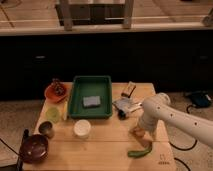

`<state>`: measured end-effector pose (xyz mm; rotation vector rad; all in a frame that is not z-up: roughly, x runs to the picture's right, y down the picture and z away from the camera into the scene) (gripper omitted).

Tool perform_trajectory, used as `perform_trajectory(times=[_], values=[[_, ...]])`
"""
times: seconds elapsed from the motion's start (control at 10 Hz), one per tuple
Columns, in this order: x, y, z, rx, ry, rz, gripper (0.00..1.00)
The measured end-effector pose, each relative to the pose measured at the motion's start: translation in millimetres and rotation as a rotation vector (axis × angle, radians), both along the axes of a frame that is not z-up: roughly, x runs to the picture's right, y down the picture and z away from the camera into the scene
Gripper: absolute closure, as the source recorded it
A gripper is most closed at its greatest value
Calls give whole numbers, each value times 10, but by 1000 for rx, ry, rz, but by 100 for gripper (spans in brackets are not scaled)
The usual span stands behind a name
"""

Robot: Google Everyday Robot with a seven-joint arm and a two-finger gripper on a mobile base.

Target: Place apple in paper cup

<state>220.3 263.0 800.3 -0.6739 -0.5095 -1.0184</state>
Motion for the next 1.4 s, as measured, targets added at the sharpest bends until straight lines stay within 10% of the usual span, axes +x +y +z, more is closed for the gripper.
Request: perform_trajectory(times=[0.8,1.4], values=[[96,44,-33,-7,8,5,41],[155,-27,-192,5,34,19,98]])
